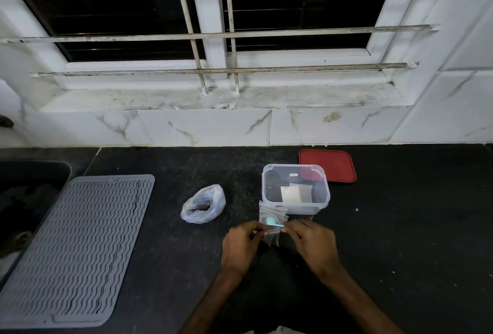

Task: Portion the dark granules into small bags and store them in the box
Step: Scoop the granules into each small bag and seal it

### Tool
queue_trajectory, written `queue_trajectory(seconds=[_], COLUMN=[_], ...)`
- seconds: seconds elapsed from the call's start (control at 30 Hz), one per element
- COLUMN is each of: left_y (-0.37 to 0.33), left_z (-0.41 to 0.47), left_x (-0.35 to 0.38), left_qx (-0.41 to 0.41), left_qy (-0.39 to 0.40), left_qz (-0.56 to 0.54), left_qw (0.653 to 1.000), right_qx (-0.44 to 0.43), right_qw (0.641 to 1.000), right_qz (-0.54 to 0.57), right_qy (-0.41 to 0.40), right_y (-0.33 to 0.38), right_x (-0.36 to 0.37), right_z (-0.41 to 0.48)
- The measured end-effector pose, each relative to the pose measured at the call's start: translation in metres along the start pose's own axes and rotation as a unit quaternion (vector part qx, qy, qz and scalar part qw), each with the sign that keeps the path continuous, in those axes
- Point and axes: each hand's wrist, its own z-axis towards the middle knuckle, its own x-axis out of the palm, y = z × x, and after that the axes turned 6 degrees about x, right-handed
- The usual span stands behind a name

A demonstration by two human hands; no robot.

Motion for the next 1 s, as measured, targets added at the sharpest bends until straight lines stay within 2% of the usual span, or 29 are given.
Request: queue_trajectory(seconds=[0.07, 0.1, 0.17, 0.23, 0.33, 0.57, 0.6, 0.67, 0.77, 0.83, 0.9, 1.0], left_y=[0.001, 0.001, 0.002, 0.001, -0.001, 0.000, 0.001, 0.006, 0.035, 0.064, 0.086, 0.105], left_z=[0.000, 0.000, 0.000, -0.001, -0.002, -0.004, -0.005, -0.003, 0.009, 0.020, 0.030, 0.036], left_x=[0.002, 0.003, 0.005, 0.006, 0.004, -0.002, -0.005, -0.020, -0.054, -0.071, -0.073, -0.058], left_qx=[-0.002, -0.003, -0.001, 0.001, 0.006, -0.002, -0.017, -0.079, -0.206, -0.270, -0.333, -0.399], left_qy=[0.005, 0.008, 0.012, 0.019, 0.026, 0.000, -0.026, -0.132, -0.309, -0.355, -0.314, -0.194], left_qz=[-0.002, -0.006, -0.013, -0.017, -0.014, -0.030, -0.031, -0.055, -0.098, -0.101, -0.086, -0.089], left_qw=[1.000, 1.000, 1.000, 1.000, 1.000, 1.000, 0.999, 0.987, 0.923, 0.889, 0.885, 0.892], right_qx=[0.096, 0.152, 0.243, 0.285, 0.304, 0.297, 0.300, 0.294, 0.262, 0.235, 0.207, 0.154], right_qw=[0.990, 0.970, 0.902, 0.851, 0.817, 0.818, 0.814, 0.813, 0.824, 0.839, 0.861, 0.894], right_qz=[0.104, 0.187, 0.355, 0.440, 0.488, 0.490, 0.495, 0.502, 0.501, 0.489, 0.462, 0.414], right_qy=[0.007, 0.017, 0.027, 0.025, 0.039, 0.041, 0.037, 0.033, 0.038, 0.047, 0.059, 0.076], right_y=[0.002, 0.004, 0.008, 0.008, 0.007, 0.007, 0.007, 0.010, 0.027, 0.048, 0.072, 0.106], right_x=[-0.001, -0.002, -0.002, -0.002, -0.003, -0.006, -0.005, -0.006, -0.009, -0.006, 0.001, 0.029], right_z=[0.000, 0.001, 0.003, 0.004, 0.003, 0.006, 0.007, 0.011, 0.024, 0.040, 0.057, 0.083])
